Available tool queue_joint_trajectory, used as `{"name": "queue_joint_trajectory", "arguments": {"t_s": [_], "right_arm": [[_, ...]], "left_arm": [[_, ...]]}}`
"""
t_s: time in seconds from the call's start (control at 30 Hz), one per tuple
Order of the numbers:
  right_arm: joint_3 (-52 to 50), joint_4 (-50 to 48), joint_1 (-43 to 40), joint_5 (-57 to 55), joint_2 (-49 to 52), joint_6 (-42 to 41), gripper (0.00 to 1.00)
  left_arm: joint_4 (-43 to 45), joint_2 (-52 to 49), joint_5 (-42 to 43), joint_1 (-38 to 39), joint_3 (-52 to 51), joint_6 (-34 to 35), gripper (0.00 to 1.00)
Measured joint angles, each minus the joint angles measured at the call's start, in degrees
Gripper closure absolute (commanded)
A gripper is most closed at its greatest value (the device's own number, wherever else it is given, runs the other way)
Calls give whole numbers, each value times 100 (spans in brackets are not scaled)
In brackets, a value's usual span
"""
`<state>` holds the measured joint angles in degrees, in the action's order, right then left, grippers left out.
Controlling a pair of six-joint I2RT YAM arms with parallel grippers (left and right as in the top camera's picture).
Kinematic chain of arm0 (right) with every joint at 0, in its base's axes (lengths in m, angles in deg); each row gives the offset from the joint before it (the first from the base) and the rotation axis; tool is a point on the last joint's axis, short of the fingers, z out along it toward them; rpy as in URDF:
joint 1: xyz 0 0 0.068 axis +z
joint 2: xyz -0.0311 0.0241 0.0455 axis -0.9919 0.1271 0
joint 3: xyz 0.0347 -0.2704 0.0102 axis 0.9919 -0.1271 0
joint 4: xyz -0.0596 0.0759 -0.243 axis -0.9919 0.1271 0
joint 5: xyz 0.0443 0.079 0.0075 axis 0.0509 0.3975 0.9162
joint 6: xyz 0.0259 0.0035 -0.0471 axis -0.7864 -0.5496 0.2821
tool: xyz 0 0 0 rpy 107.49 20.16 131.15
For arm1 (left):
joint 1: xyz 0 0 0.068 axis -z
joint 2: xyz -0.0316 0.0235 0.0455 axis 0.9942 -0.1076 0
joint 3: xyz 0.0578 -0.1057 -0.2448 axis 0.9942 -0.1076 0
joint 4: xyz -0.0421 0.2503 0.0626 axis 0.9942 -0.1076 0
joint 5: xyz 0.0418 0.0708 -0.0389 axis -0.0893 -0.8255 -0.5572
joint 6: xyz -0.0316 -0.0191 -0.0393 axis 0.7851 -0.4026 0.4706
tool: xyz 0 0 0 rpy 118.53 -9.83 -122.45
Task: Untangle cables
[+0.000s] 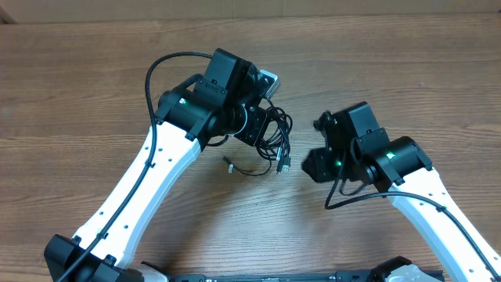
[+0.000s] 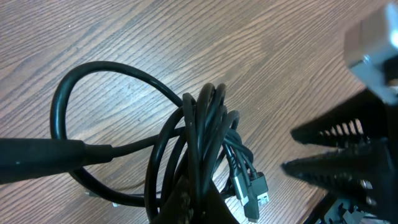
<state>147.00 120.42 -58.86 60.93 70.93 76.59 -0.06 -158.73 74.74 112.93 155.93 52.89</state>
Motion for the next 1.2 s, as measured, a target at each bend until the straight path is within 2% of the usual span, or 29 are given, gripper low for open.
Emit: {"name": "queue_joint_trajectory", "arguments": {"t_s": [0.23, 0.53, 0.7, 0.87, 1.0, 1.2], "right_arm": [[0, -1049, 0, 654, 0, 197, 74], [0, -1010, 0, 833, 0, 216, 77], [0, -1001, 0, 828, 0, 247, 96], [0, -970, 0, 831, 0, 234, 96], [0, -612, 0, 828, 0, 234, 96], [-11, 846, 15, 151, 0, 208, 96]], "left_arm": [[-37, 0, 9, 0, 0, -2, 96], [28, 0, 402, 0, 0, -24, 96], [59, 0, 787, 0, 0, -197, 96], [66, 0, 887, 0, 0, -275, 96], [28, 0, 859, 2, 0, -278, 96], [26, 0, 730, 0, 0, -278, 96]]}}
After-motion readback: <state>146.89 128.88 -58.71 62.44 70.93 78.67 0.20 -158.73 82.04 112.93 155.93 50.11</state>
